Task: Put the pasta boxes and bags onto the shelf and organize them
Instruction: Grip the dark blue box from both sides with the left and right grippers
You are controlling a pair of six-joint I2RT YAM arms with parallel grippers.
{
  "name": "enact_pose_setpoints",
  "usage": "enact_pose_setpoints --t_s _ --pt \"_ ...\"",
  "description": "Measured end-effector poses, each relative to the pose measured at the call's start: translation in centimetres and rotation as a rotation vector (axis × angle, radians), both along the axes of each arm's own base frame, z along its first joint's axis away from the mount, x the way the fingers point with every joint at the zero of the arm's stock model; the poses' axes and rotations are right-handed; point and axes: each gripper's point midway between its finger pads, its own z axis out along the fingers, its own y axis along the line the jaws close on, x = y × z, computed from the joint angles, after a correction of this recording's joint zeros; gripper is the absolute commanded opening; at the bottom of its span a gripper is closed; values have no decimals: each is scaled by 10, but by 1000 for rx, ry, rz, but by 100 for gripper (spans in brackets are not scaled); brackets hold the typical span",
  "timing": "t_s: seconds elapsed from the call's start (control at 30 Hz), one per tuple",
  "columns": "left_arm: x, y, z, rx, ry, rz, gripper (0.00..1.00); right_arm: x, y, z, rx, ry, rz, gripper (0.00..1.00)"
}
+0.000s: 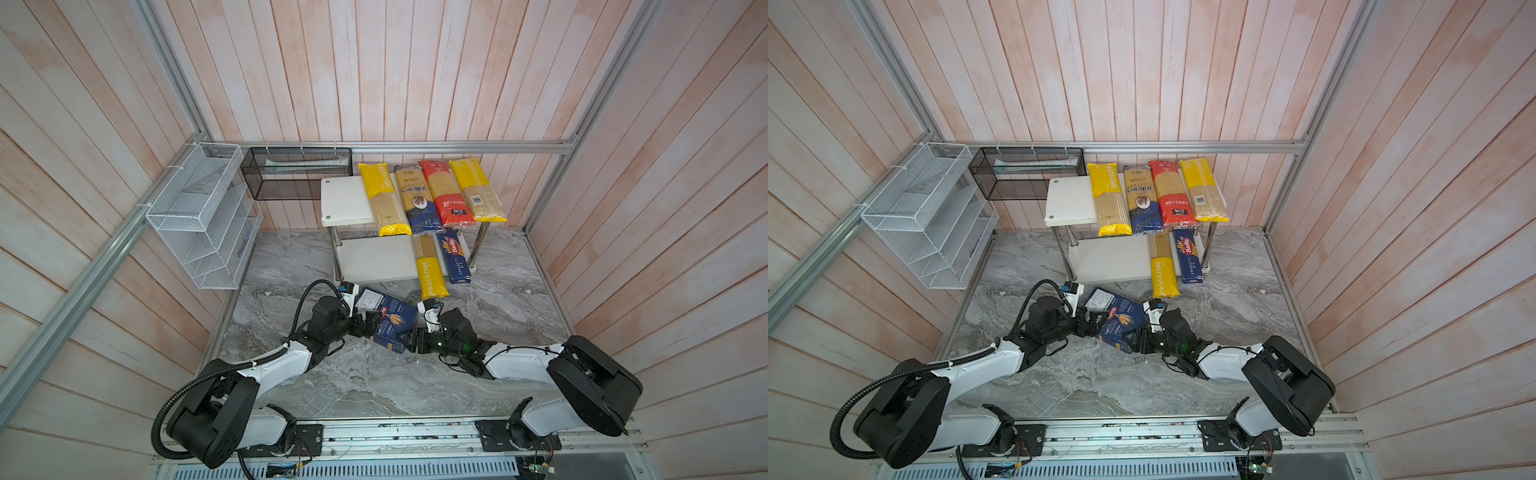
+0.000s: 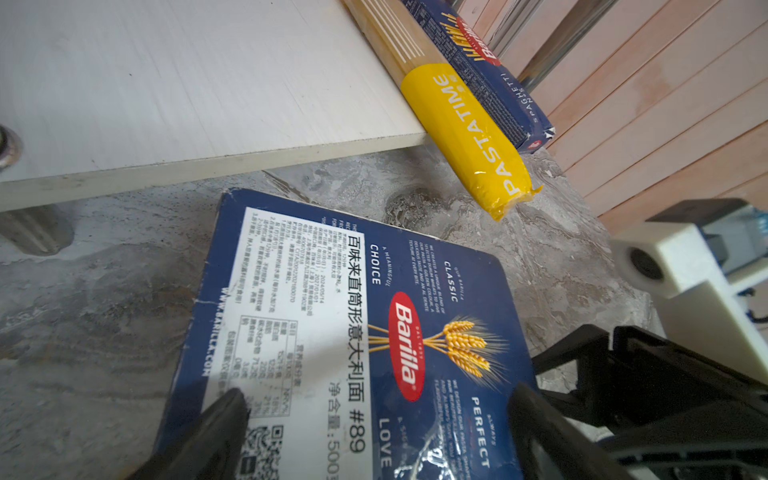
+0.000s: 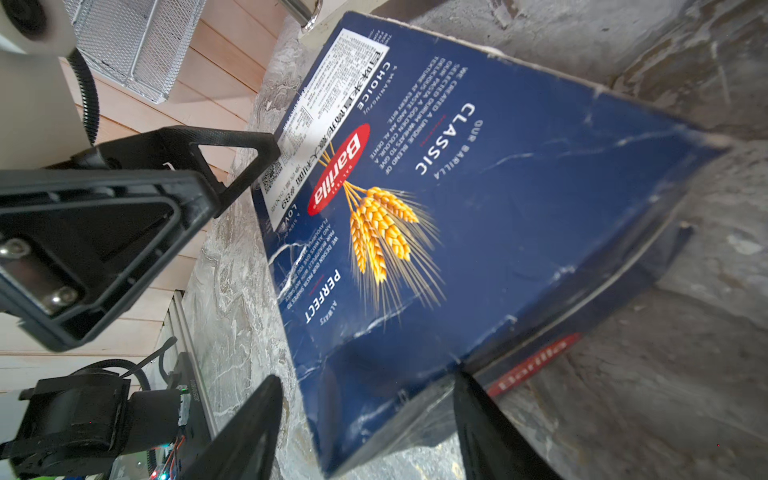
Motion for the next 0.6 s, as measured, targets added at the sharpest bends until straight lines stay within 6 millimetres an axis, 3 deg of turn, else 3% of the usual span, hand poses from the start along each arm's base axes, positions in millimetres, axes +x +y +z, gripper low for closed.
enact_pose_setpoints --t_s 0.17,0.37,0.6 --pt "-13 -12 6 -20 4 -58 100 6 6 11 13 -22 3 66" --pt "-28 -21 40 -82 -51 -102 100 17 16 34 45 -83 13 66" --pt "-8 27 40 41 -43 148 99 21 16 39 53 -100 8 66"
